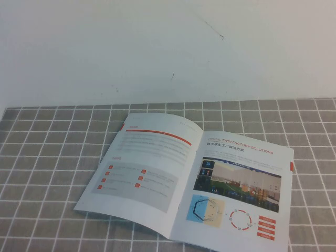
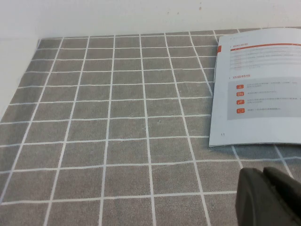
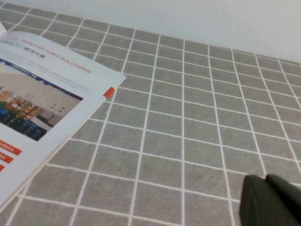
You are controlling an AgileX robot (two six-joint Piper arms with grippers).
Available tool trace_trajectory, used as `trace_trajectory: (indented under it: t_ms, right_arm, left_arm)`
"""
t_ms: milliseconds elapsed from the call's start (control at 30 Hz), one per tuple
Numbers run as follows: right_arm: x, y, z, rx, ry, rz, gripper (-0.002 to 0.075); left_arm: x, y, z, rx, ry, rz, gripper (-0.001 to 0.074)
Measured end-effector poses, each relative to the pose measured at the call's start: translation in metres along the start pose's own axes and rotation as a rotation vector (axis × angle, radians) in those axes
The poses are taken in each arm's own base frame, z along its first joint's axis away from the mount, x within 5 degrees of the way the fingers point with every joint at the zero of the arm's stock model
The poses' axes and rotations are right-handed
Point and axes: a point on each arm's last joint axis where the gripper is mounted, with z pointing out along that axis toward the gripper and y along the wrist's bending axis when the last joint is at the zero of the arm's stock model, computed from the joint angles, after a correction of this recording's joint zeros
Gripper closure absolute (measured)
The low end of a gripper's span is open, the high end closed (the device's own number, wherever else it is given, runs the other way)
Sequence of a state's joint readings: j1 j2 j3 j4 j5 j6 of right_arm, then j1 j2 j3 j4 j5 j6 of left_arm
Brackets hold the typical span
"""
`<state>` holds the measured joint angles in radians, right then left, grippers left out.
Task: Close book
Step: 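Close the open booklet and leave it lying on the table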
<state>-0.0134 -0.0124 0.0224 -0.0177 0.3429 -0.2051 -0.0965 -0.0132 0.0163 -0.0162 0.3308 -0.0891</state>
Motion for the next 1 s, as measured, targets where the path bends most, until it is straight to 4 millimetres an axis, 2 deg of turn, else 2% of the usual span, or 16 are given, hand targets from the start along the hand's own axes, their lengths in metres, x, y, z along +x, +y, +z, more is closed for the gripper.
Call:
trace_trajectory:
  t_ms: [667,1000]
  right_arm:
    - [-0.0004,-0.0001,0.0000,0.001,-0.004,0.000,0.0729]
    - [-0.0097,-0.0020,-0.0001,0.024,-0.118,0.000,0.0729]
  left_arm:
    - [0.0001,0.0000,0.0000,0.000,0.001,0.002,0.0738]
    - [-0.0040,-0.0004,0.0003,0.005,-0.054,0.002,0.0738]
